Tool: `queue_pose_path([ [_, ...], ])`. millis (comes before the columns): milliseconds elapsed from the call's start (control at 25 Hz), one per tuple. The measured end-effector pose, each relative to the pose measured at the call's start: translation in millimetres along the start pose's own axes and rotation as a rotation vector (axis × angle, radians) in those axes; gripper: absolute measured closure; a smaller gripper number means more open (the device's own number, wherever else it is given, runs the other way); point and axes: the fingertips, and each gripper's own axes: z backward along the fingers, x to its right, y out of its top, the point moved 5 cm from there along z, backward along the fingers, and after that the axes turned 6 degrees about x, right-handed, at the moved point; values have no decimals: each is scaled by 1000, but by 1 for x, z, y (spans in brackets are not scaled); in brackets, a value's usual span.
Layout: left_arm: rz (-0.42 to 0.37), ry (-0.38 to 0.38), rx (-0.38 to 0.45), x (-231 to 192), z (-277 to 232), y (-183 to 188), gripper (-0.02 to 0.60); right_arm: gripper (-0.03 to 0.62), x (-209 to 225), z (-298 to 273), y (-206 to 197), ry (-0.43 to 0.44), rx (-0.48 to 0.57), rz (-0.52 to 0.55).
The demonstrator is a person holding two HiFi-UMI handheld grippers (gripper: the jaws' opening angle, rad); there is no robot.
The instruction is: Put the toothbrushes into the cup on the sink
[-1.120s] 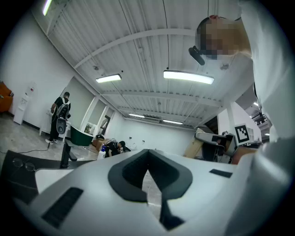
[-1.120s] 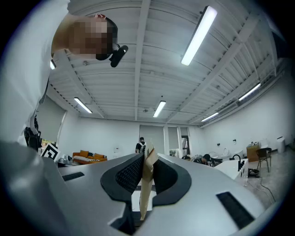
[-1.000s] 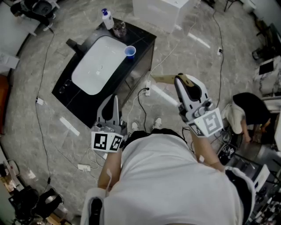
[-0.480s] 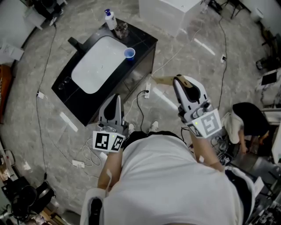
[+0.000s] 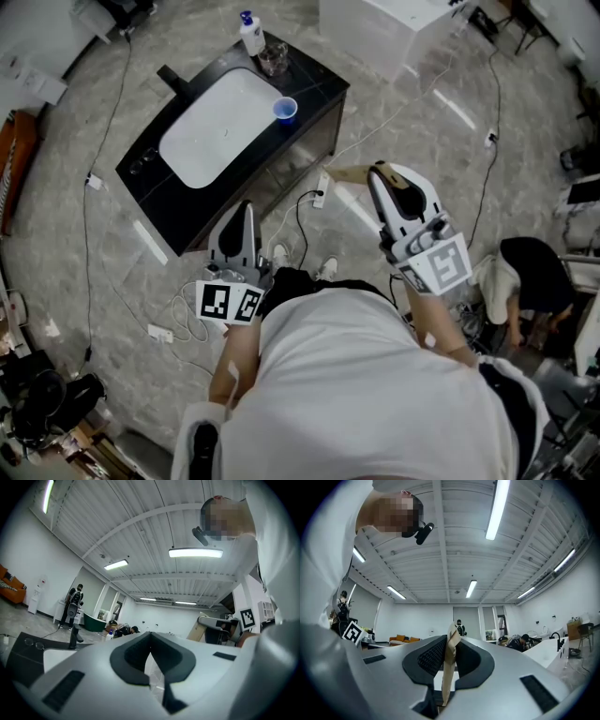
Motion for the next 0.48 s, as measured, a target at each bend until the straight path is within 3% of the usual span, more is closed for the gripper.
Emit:
queue_pose_path([
  [480,58,-56,-7,-14,-29,-15,578,530,6,-23,-8,3,-19,19],
])
